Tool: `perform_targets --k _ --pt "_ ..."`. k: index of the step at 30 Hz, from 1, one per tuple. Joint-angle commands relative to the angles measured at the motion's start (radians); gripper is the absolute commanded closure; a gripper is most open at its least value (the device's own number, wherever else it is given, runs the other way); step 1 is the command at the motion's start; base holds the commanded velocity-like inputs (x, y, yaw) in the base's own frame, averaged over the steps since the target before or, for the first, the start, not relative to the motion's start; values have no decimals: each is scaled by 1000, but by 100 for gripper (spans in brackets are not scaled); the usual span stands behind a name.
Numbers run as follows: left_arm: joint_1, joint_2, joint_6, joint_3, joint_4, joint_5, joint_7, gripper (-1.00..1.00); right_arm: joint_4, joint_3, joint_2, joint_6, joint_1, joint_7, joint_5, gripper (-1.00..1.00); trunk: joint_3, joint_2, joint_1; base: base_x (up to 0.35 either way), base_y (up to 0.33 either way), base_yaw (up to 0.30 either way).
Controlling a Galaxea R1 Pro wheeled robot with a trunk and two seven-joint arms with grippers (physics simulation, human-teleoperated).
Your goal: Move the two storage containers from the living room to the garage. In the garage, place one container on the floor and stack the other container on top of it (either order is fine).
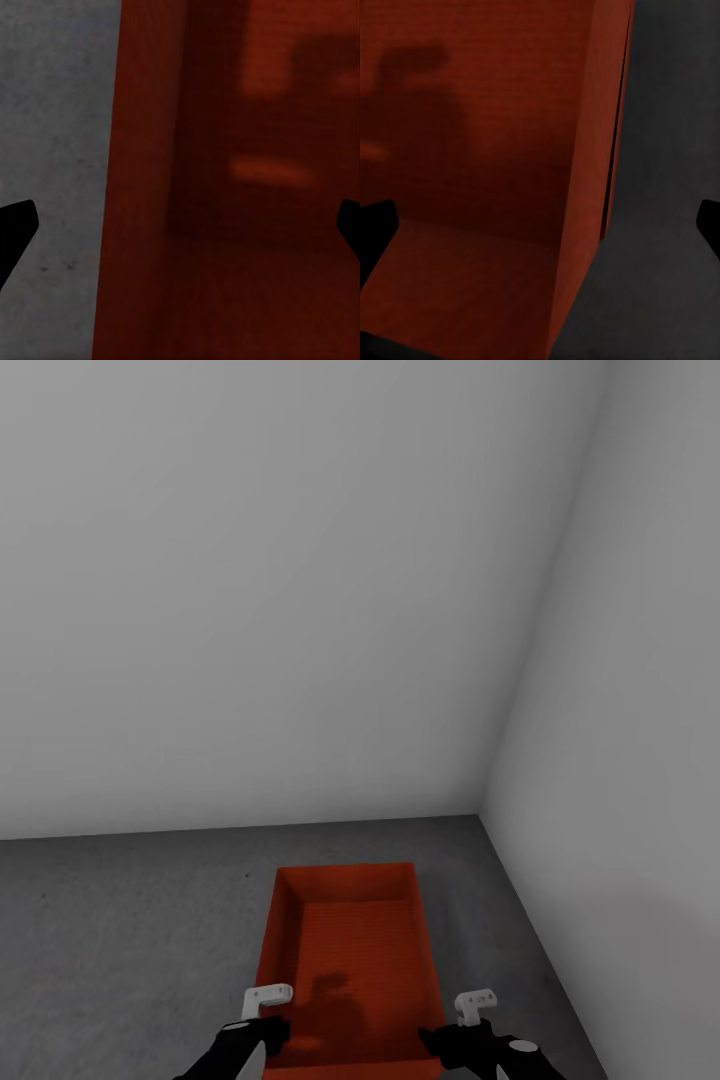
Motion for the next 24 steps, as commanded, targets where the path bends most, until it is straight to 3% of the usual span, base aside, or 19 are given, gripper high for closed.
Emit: perform_targets --k 1,6,24 --pt "0 1 5 -8 -2 11 8 -100 -2 2 0 6 0 1 0 -100 -1 0 0 0 0 0" --pt "0 1 5 -9 -2 11 8 -100 -2 2 0 6 0 1 0 -100 -1 0 0 0 0 0" --pt "0 2 3 -8 -5 11 8 -100 -2 2 0 6 0 1 1 -100 56 126 -69 0 0 0"
